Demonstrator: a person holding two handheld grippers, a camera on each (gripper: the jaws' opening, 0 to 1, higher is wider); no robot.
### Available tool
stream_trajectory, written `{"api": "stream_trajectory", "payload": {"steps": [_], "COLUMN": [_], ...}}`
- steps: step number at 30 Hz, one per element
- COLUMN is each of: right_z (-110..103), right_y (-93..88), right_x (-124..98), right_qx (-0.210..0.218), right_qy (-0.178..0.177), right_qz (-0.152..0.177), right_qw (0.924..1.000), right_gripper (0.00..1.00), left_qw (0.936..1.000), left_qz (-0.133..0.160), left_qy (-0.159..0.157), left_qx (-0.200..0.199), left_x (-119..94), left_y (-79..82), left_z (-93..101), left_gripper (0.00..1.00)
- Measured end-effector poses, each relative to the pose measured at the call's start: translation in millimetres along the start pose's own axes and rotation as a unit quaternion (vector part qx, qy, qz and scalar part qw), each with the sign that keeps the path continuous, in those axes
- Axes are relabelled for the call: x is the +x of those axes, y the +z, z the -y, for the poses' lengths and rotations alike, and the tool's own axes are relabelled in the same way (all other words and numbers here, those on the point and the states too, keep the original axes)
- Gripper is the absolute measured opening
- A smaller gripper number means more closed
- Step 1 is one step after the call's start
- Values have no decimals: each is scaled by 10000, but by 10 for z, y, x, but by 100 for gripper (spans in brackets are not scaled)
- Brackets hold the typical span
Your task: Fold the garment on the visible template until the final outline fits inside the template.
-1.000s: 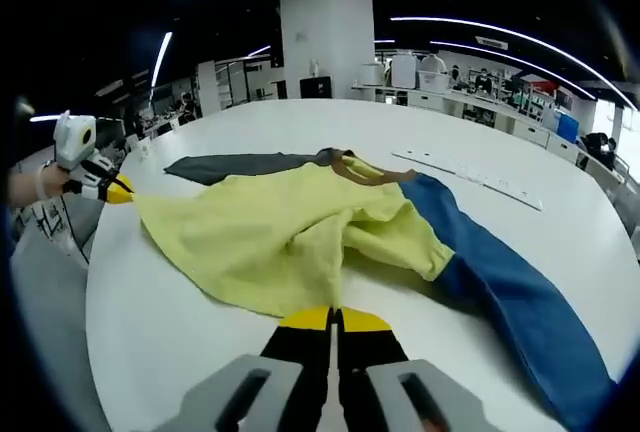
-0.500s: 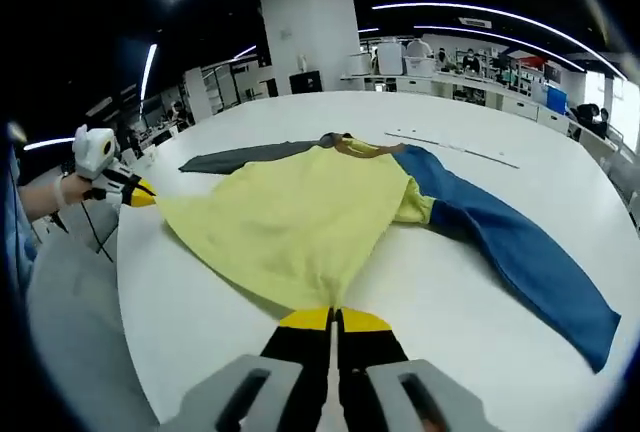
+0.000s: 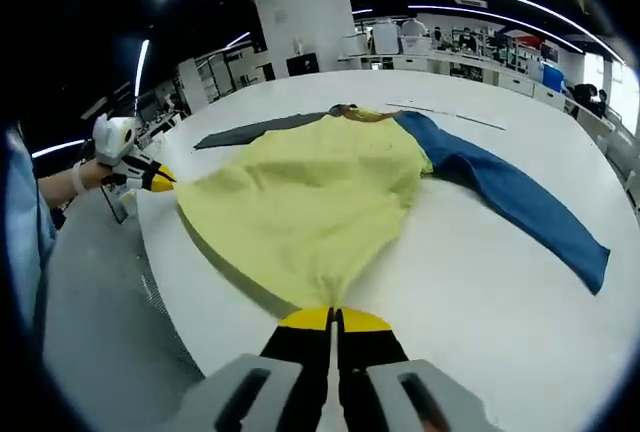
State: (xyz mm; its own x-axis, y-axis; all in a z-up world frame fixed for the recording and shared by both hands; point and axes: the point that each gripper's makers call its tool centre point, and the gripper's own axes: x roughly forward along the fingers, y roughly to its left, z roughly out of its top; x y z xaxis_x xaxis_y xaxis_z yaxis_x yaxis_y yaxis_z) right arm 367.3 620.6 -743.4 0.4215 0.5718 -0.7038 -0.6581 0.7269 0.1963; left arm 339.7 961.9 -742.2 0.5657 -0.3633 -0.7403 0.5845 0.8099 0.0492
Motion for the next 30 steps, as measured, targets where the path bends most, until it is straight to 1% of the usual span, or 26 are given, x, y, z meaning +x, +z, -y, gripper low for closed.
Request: {"api": "stream_trajectory", "payload": {"steps": [7, 9, 12, 14, 16, 20, 21, 24, 30], "right_z": [-82, -85, -82, -71, -59, 8, 14, 39, 78], "right_y": [-231, -275, -317, -339, -342, -343, -345, -338, -353], "right_x": [-109, -120, -109, -92, -86, -80, -79, -85, -80], "right_qx": [168, 247, 345, 371, 392, 442, 440, 404, 495], "right_qy": [43, 22, 13, -4, -22, -98, -95, -123, -169], "right_qz": [-183, -188, -198, -222, -238, -282, -296, -348, -367], "right_qw": [9997, 9995, 9992, 9991, 9989, 9986, 9985, 9985, 9980], "right_gripper": [0, 0, 0, 0, 0, 0, 0, 0, 0], "left_qw": [9995, 9991, 9980, 9971, 9962, 9921, 9891, 9843, 9823], "left_qz": [-132, -198, -340, -406, -477, -583, -656, -756, -785], "left_qy": [-274, -341, -411, -394, -410, -400, -372, -370, -407], "left_qx": [117, 139, 350, 517, 597, 1037, 1265, 1551, 1651], "left_x": [16, 21, 38, 48, 51, 57, 59, 68, 87], "left_y": [-83, -114, -175, -208, -228, -255, -267, -286, -303], "left_z": [141, 182, 230, 239, 259, 302, 304, 352, 375], "left_gripper": [0, 0, 0, 0, 0, 0, 0, 1, 1]}}
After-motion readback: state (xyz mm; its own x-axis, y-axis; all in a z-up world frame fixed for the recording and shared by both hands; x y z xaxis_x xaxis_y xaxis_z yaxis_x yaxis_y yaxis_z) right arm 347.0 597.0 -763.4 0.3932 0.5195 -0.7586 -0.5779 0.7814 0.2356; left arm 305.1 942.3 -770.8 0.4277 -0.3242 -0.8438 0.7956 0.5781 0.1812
